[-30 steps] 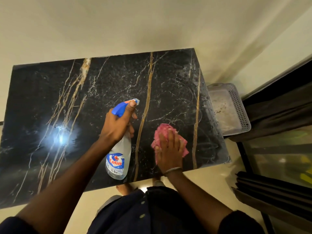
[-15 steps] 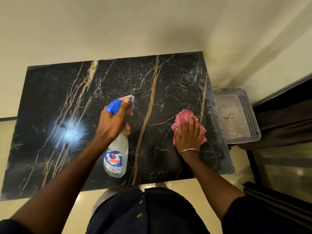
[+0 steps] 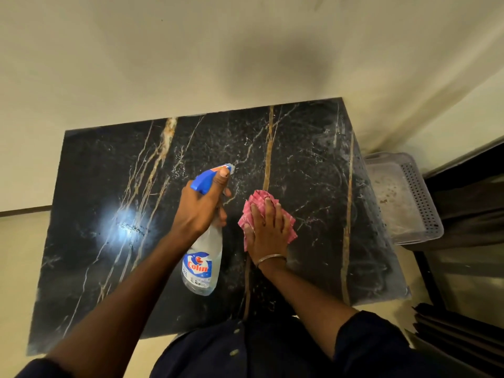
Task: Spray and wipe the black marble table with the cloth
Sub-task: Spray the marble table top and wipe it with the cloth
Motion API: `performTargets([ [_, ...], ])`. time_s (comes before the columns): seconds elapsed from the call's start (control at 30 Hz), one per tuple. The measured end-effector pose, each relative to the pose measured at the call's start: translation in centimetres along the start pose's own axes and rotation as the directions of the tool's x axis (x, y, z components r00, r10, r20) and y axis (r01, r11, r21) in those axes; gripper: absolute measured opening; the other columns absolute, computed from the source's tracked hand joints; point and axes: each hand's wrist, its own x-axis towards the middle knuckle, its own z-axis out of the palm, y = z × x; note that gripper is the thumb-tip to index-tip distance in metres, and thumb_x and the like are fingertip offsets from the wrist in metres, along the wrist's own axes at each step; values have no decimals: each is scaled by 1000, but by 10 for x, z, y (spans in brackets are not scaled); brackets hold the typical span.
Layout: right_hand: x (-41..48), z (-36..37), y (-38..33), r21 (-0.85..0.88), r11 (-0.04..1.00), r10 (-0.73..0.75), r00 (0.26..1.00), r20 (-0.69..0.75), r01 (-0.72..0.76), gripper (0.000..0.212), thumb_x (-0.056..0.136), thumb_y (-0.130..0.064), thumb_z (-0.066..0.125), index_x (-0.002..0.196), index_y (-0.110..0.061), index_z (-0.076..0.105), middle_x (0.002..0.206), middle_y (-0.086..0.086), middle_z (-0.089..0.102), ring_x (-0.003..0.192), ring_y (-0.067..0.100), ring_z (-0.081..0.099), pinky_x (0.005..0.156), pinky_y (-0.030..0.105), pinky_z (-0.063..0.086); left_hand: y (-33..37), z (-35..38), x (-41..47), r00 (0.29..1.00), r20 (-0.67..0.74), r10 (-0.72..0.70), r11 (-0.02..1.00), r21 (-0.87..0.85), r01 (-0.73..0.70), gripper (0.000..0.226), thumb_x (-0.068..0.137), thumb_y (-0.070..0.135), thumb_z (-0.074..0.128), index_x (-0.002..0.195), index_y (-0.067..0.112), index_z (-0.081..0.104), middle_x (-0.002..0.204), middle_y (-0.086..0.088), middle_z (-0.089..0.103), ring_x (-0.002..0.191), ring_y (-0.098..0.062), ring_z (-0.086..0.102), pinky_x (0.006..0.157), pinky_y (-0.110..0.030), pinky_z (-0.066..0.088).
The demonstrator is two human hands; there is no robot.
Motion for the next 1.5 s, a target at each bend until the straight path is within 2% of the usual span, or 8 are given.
performTargets([
  [0.13,13,-7,34,-45,997,-64,997,44,66,56,98,-50,28,151,-32,22,159,6,26,147,29,22,115,53,21,0,-7,12,1000,12,9,1000,10,-9,40,90,58,44,103,25,65,65,-1,65,42,-26,60,43,-36,53],
  [0.37,50,-34,105,-70,961,266,963,-36,-268,61,98,-51,20,150,-24,33,158,10,27,144,36,25,113,57,21,-4,-11,24,1000,-9,23,1000,-9,-23,45,92,52,43,103,12,64,62,0,61,40,-21,59,41,-28,49],
  [0.53,66,-33,63,20,878,478,876,-68,-478,61,92,-47,27,150,-27,31,158,13,25,144,40,21,113,58,16,-12,-13,28,1000,-12,-8,1000,-1,8,45,92,53,44,94,13,63,56,1,60,41,-24,60,41,-27,49],
  [0.73,65,-17,-4,-37,992,126,991,45,-124,60,92,-49,30,149,-30,34,158,13,27,140,41,28,111,61,17,-19,-12,37,998,-13,-62,998,19,62,48,90,55,45,91,11,62,69,-7,65,42,-22,61,42,-26,49],
  [0.9,77,-22,16,-132,967,-205,973,107,218,60,96,-45,31,151,-22,28,160,5,23,146,36,18,112,57,23,-24,-9,49,998,14,-68,997,27,68,43,90,58,44,108,24,63,80,-13,69,45,-26,63,44,-30,51],
  [1.27,123,-41,63,-30,947,321,947,-11,-321,67,90,-39,30,153,-16,25,159,6,24,146,36,17,117,57,15,-27,-11,72,998,27,-56,998,43,55,35,92,57,43,108,31,61,85,-13,68,46,-26,63,45,-28,53],
  [1.37,124,-36,34,-33,969,246,968,48,-245,69,92,-43,25,156,-19,15,162,6,16,147,39,13,117,59,10,-28,-9,76,998,37,-47,997,65,44,27,94,55,41,101,35,59,81,-12,69,47,-27,64,46,-26,52],
  [1.5,120,-22,-6,-39,995,-85,988,128,90,66,95,-43,34,155,-21,19,162,2,17,148,35,10,117,55,8,-28,-4,80,996,58,-65,995,80,60,29,91,58,41,101,37,58,79,-14,69,46,-22,63,45,-26,52],
])
